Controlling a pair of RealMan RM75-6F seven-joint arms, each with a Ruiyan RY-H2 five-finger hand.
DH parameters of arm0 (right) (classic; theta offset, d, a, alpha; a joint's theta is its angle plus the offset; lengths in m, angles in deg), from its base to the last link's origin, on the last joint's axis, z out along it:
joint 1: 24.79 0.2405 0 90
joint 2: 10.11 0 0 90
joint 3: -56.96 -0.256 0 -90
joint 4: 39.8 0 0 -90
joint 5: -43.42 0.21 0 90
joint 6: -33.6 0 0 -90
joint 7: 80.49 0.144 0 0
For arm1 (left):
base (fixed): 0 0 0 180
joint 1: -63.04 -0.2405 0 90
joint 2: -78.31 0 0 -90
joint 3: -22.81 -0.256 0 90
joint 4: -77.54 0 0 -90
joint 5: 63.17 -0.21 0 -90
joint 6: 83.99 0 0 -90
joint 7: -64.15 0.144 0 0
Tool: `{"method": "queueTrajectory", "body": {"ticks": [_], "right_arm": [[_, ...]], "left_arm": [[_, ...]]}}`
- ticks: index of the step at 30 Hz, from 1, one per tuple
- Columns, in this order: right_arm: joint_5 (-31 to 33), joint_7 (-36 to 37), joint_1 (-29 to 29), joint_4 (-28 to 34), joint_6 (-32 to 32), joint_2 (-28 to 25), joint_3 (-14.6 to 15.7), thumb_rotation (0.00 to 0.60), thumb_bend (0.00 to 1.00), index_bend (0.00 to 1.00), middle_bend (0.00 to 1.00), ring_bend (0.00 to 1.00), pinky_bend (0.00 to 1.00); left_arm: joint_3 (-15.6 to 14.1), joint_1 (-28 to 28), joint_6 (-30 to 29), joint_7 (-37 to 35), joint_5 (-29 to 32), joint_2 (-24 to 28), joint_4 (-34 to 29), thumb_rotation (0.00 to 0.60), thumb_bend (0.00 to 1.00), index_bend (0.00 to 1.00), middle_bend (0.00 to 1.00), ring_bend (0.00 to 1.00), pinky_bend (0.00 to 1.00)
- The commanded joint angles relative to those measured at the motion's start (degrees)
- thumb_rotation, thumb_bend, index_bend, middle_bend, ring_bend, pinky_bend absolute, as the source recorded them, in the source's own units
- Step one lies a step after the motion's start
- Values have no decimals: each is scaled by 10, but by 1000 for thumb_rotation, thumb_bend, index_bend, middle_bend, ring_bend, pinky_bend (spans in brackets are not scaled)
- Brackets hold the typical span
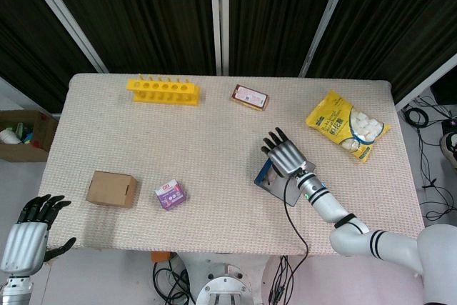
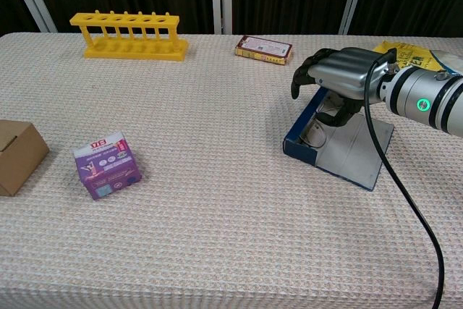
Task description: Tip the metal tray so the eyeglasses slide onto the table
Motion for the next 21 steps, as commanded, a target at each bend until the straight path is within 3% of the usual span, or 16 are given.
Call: {"method": "queueTrajectory", "body": {"ticks": [1, 21], "right_arm": [[1, 0, 1, -1, 2, 0, 0, 600, 392, 305, 178, 46, 0], [5, -2, 3, -10, 4, 7, 2, 600, 452, 445, 218, 51, 0]], "left_arm": [[0, 1, 2, 0, 1, 0, -1, 600, 95, 260, 202, 120, 142], [-1, -5, -3, -1, 2, -2, 3, 600, 95, 259, 202, 120, 142]]}}
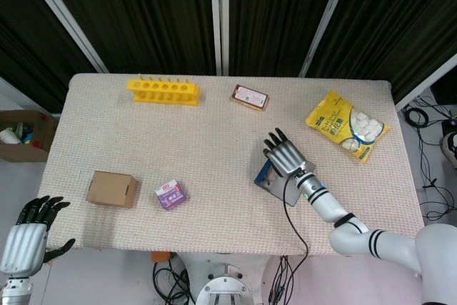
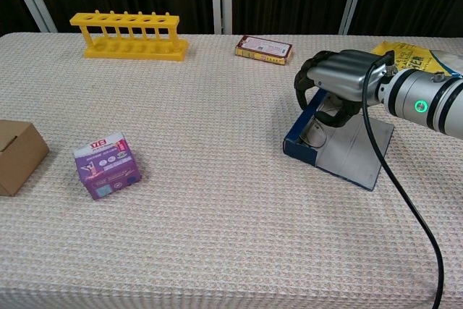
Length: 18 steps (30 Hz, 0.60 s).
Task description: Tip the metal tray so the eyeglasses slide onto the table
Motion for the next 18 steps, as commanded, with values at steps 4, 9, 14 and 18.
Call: {"method": "queueTrajectory", "body": {"ticks": [4, 9, 14, 18], "right_arm": [[1, -1, 1, -5, 0, 5, -1, 600, 454, 493, 237, 51, 0], [-6, 4, 2, -5, -18, 11, -9, 600, 455, 530, 258, 65, 0], [-8, 10, 8, -26, -48, 42, -34, 600, 457, 540, 266, 67, 0], [-16, -5, 17, -73, -80, 91, -48, 600, 453, 540, 267, 67, 0]], "left_arm": [[0, 0, 0, -2, 1, 0, 1, 600, 95, 259, 201, 120, 142], [1, 0, 0, -2, 0, 0, 2, 600, 95, 258, 202, 120, 142], [3, 3, 6, -6, 4, 1, 5, 600, 95, 258, 201, 120, 142], [4, 5, 11, -12, 7, 1, 10, 600, 95, 258, 202, 120, 142]]}}
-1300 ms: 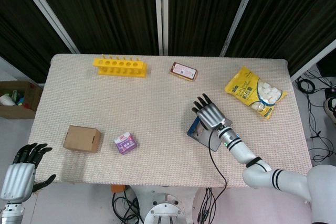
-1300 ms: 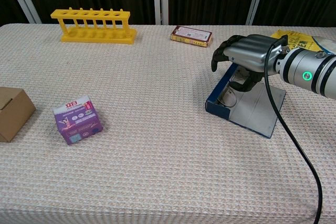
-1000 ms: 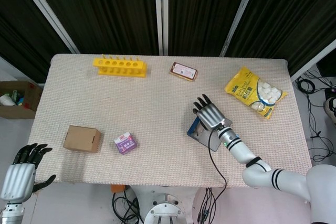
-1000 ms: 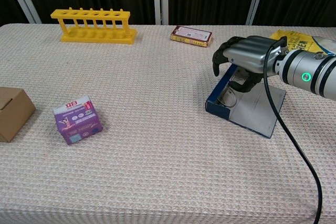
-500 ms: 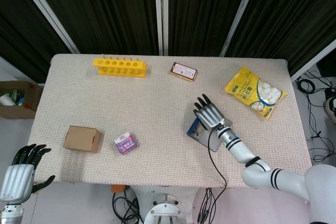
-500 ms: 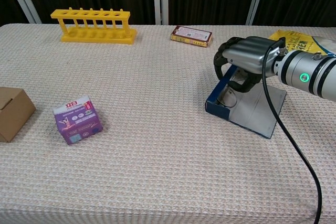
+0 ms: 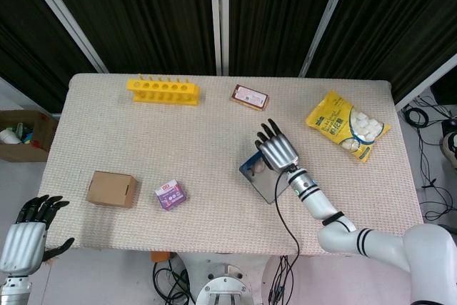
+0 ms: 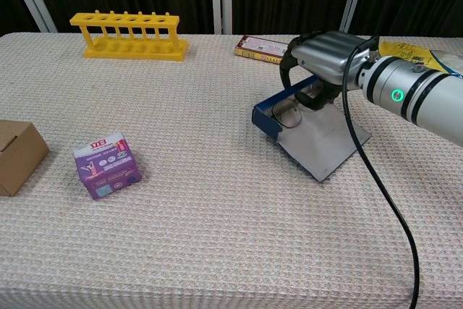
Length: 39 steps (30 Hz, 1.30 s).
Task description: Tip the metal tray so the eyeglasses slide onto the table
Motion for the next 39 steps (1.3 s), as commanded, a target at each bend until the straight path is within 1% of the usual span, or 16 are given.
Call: {"method": "queueTrajectory", "body": {"ticks": [1, 7, 16, 20, 23, 25, 27, 28, 29, 30, 31, 33, 34, 36, 37, 39], "right_arm": [[-11, -16, 10, -50, -34, 48, -16, 600, 450, 541, 268, 68, 0], [-38, -14, 20, -165, -115, 147, -36, 600, 446, 581, 296, 93, 0], [-61, 23, 38, -307, -183, 247, -59, 600, 438, 594, 317, 99, 0], [-61, 33, 47, -350, -190, 274, -68, 600, 437, 594, 322, 98, 0], [-48, 30, 54, -362, -170, 283, -81, 600, 434, 594, 323, 98, 0], [-35, 18, 59, -357, -146, 282, -91, 600, 431, 583, 317, 98, 0], [-18, 1, 64, -337, -112, 272, -102, 600, 421, 519, 293, 90, 0], [-9, -9, 65, -322, -97, 263, -107, 600, 404, 440, 266, 71, 0], [8, -32, 64, -295, -74, 248, -117, 600, 378, 339, 228, 43, 0], [18, -47, 63, -270, -60, 233, -121, 600, 359, 273, 203, 24, 0], [32, -67, 58, -235, -48, 212, -127, 600, 335, 167, 169, 4, 0], [42, -84, 48, -177, -39, 177, -129, 600, 316, 84, 142, 0, 0], [42, -84, 42, -148, -38, 158, -127, 600, 311, 64, 136, 0, 0], [30, -68, 25, -84, -34, 112, -113, 600, 310, 63, 138, 0, 0], [21, -52, 17, -57, -29, 90, -103, 600, 310, 87, 145, 0, 0], [-6, -13, 0, -7, -17, 44, -74, 600, 314, 202, 170, 0, 0]], "left_arm": [[0, 1, 3, -4, 3, 0, 3, 600, 96, 258, 202, 120, 142], [1, 3, 9, -11, 9, -3, 11, 600, 95, 258, 202, 120, 142], [2, 6, 14, -15, 12, -5, 15, 600, 95, 258, 202, 120, 142], [2, 7, 17, -17, 14, -6, 17, 600, 95, 258, 202, 120, 142], [2, 6, 18, -19, 16, -6, 18, 600, 95, 258, 202, 120, 142], [1, 6, 18, -19, 17, -6, 19, 600, 96, 258, 202, 120, 142], [1, 6, 18, -19, 17, -6, 18, 600, 95, 258, 201, 120, 142], [1, 6, 18, -19, 17, -6, 18, 600, 95, 258, 201, 120, 142], [1, 5, 16, -19, 17, -6, 18, 600, 95, 258, 201, 120, 142], [1, 4, 15, -19, 17, -6, 18, 600, 95, 258, 201, 120, 142], [0, 4, 15, -19, 17, -5, 18, 600, 95, 258, 202, 120, 142], [0, 3, 14, -19, 17, -5, 18, 600, 95, 258, 202, 120, 142], [0, 3, 13, -19, 17, -5, 18, 600, 95, 258, 201, 120, 142], [1, 3, 12, -18, 16, -6, 19, 600, 95, 258, 201, 120, 142], [0, 3, 12, -18, 16, -6, 19, 600, 96, 258, 201, 120, 142], [0, 4, 13, -18, 15, -6, 18, 600, 96, 258, 201, 120, 142]]}}
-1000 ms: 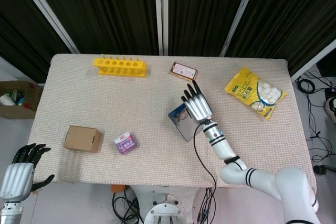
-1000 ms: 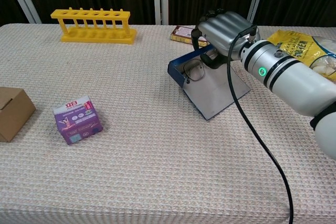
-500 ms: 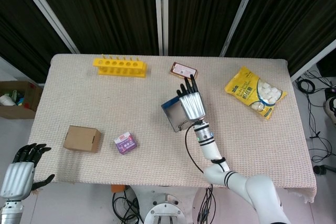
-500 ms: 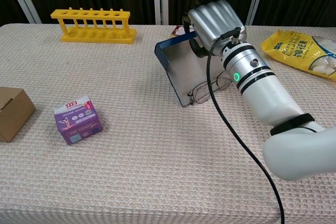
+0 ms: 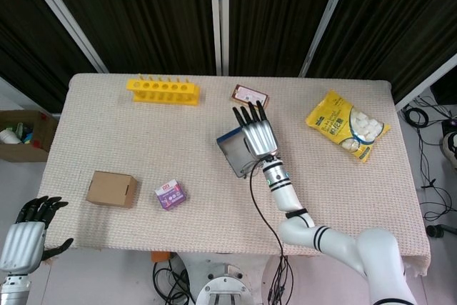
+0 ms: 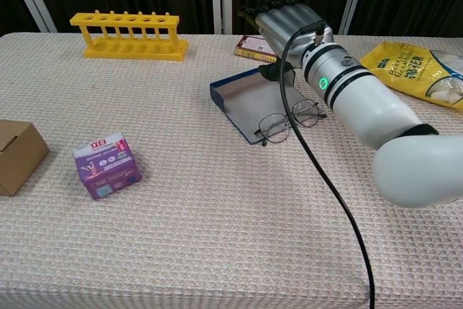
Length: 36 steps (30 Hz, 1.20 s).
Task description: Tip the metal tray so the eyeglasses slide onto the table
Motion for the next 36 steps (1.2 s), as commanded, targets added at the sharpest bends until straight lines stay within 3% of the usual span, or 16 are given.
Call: {"method": "queueTrajectory", "body": {"ticks": [1, 4, 13, 36], "right_arm": [[-32, 52, -43, 134, 44, -124, 48, 600, 318, 286, 185, 0, 0], [-52, 55, -55, 162, 60, -167, 85, 600, 324, 400, 199, 0, 0], [-88, 72, -64, 119, 63, -162, 135, 600, 327, 456, 222, 0, 0], [-118, 142, -43, 7, 66, -94, 139, 600, 359, 514, 255, 0, 0]], "left_arm": [[0, 1, 1, 2, -1, 1, -1, 600, 96, 257, 202, 120, 142], [0, 3, 2, 4, -4, 1, -4, 600, 95, 257, 202, 120, 142], [-2, 3, 1, 7, -7, -2, -6, 600, 95, 258, 201, 120, 142], [-1, -4, -2, -6, 5, -3, 5, 600, 95, 258, 201, 120, 142]]}}
